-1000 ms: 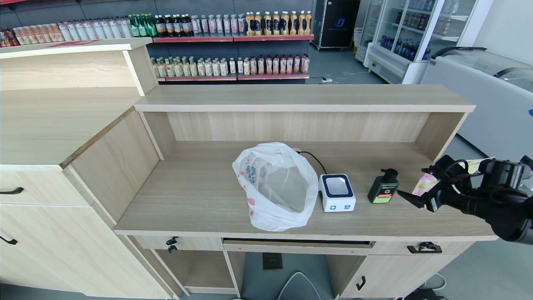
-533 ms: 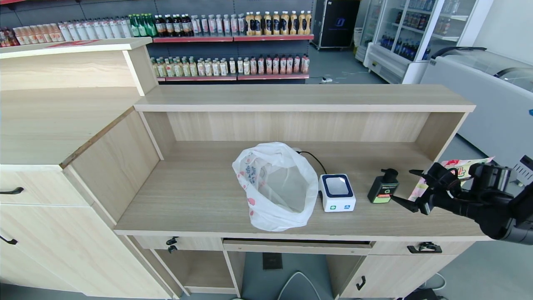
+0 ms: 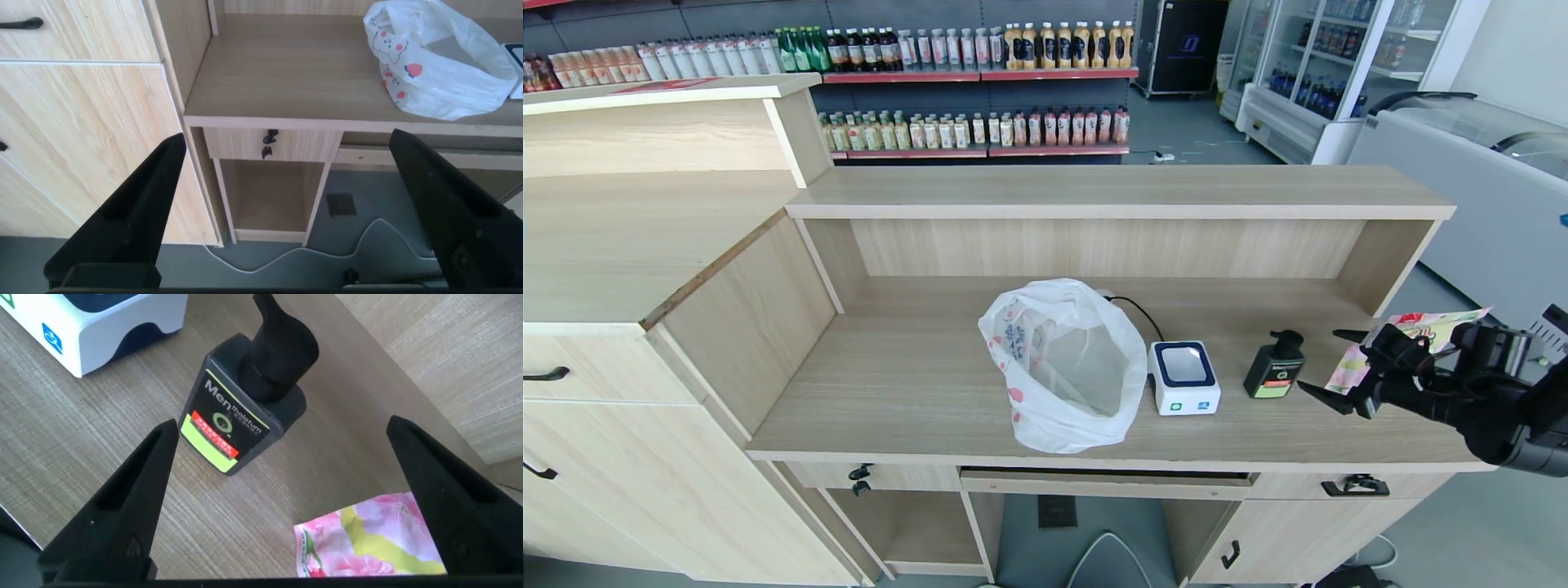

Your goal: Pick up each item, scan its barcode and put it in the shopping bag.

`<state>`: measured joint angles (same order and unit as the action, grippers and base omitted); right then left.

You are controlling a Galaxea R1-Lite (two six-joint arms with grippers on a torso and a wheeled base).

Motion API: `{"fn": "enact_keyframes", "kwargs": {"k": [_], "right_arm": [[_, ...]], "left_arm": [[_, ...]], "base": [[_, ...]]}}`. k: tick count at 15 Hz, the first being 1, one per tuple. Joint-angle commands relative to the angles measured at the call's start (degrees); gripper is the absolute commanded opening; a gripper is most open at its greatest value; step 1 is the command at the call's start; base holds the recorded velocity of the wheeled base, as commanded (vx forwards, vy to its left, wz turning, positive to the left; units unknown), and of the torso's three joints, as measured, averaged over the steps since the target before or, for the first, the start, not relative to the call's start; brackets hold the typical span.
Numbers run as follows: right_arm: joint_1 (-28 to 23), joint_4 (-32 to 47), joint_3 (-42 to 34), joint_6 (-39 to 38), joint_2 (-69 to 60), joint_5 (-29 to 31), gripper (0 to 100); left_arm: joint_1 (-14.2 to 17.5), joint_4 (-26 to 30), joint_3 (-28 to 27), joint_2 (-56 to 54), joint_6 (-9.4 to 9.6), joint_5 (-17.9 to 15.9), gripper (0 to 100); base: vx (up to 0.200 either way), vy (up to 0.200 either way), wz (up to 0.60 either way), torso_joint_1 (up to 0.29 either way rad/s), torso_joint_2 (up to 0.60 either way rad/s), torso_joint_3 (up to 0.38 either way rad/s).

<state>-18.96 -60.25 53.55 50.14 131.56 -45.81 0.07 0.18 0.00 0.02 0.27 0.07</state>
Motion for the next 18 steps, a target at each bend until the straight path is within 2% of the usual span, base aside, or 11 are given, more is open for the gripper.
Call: {"fn": "enact_keyframes", "kwargs": {"k": [1, 6, 13, 18], "right_arm": [[0.06, 0.39, 1.73, -0.04, 1.77, -1.03, 100], [2.08, 0.74, 4.45, -0.92, 5.37, -1.30, 100], [4.01, 6.90, 12.80, -2.42, 8.89, -1.39, 100], [6.21, 6.98, 13.68, -4.44, 10.91, -1.47, 100]], "left_arm": [[0.01, -0.01, 0.00, -0.02, 0.00, 0.01, 100], [0.01, -0.01, 0.00, -0.02, 0.00, 0.01, 100], [0.01, -0.01, 0.00, -0.02, 0.00, 0.01, 100], [0.01, -0.01, 0.00, -0.02, 0.00, 0.01, 100]], "base": [[0.000, 0.000, 0.00, 0.000, 0.00, 0.000], [0.000, 0.000, 0.00, 0.000, 0.00, 0.000], [0.000, 0.000, 0.00, 0.000, 0.00, 0.000], [0.000, 0.000, 0.00, 0.000, 0.00, 0.000]]}}
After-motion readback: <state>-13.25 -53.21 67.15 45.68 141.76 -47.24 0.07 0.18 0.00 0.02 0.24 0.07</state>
